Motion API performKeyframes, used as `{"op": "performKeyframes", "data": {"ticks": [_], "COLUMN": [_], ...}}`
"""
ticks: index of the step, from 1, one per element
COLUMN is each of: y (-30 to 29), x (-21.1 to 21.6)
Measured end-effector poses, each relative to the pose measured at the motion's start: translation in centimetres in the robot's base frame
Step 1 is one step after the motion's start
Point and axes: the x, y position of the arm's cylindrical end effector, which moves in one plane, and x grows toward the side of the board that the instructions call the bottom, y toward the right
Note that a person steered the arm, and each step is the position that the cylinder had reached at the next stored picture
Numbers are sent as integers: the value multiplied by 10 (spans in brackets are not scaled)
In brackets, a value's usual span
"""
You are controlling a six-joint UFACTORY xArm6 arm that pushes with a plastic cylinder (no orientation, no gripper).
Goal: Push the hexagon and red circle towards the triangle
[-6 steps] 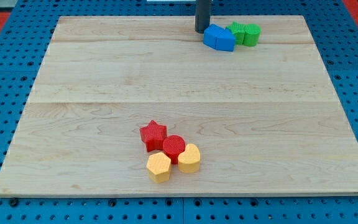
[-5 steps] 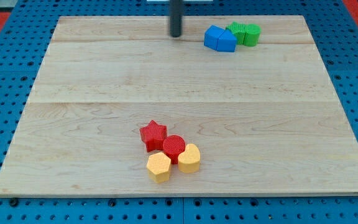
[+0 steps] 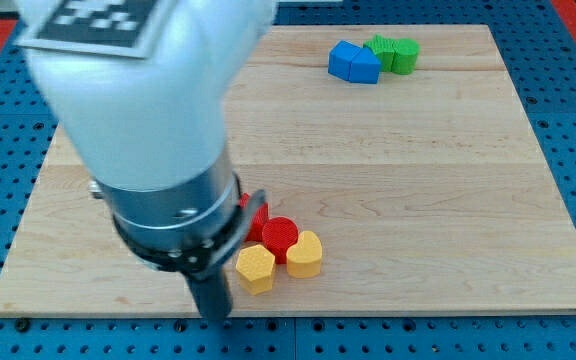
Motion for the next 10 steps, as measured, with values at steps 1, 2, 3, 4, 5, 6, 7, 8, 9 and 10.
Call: {"op": "performKeyframes", "data": {"ticks": [1, 2, 3, 4, 5, 6, 7, 8, 9, 10], "y": [12, 28, 54, 65, 71, 64, 72, 95, 132, 160], "x": [-7, -17, -29, -52, -79, -120, -175, -224, -259, -269]}}
